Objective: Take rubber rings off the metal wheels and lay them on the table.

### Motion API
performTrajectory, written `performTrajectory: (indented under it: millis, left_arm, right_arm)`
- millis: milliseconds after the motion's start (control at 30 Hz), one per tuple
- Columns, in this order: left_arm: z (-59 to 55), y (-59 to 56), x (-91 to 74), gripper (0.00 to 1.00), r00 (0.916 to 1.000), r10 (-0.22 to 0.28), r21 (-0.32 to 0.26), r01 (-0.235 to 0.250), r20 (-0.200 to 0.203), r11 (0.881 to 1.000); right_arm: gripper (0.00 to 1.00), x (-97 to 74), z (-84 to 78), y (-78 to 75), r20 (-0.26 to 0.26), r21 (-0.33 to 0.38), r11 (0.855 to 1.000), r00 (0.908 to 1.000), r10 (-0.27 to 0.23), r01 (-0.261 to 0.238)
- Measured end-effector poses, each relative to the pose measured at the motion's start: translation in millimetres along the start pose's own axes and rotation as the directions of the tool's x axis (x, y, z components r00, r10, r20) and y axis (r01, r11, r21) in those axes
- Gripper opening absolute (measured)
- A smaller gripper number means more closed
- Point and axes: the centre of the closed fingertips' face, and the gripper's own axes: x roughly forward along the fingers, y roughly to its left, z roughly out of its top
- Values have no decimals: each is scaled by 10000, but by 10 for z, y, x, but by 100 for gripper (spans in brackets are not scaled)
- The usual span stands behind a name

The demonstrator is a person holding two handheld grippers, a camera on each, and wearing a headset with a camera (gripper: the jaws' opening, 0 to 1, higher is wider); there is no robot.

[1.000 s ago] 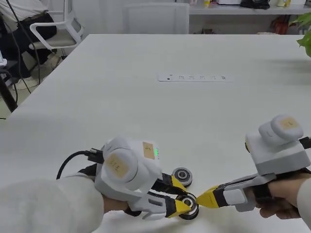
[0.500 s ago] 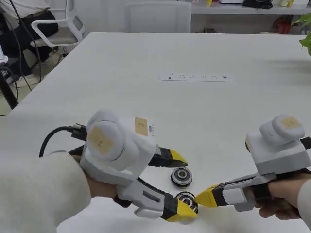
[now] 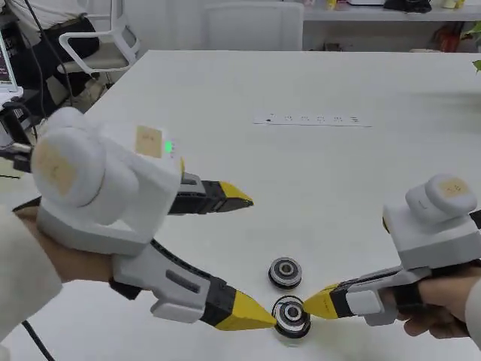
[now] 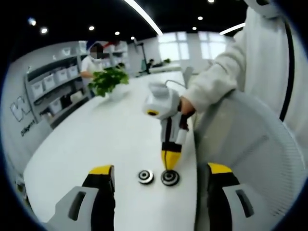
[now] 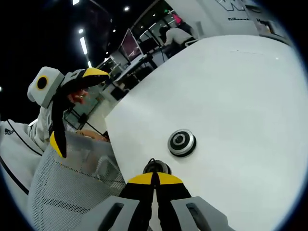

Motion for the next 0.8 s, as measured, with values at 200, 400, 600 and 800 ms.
performTrajectory:
  millis: [200, 400, 600, 800]
  left_arm:
    - [-113, 5, -260, 80, 9965, 834, -497, -830, 59, 9953]
    - [-320, 72, -467, 83, 9802, 1980, -1401, -1957, 27, 9706]
    - [-526, -73, -501, 85, 9761, 2163, -1897, -2167, -230, 9576]
    - [-688, -179, -457, 85, 9756, 2157, -2448, -2192, -413, 9445]
  right_arm:
    - [0, 1, 20, 33, 56, -71, 9999, 9999, 123, -122]
    - [0, 2, 31, 51, 93, -96, 9998, 9998, 202, -201]
    - [0, 16, 11, 73, -15, -114, 9995, 9996, 279, -279]
    - [0, 15, 21, 86, 21, -91, 9995, 9995, 319, -319]
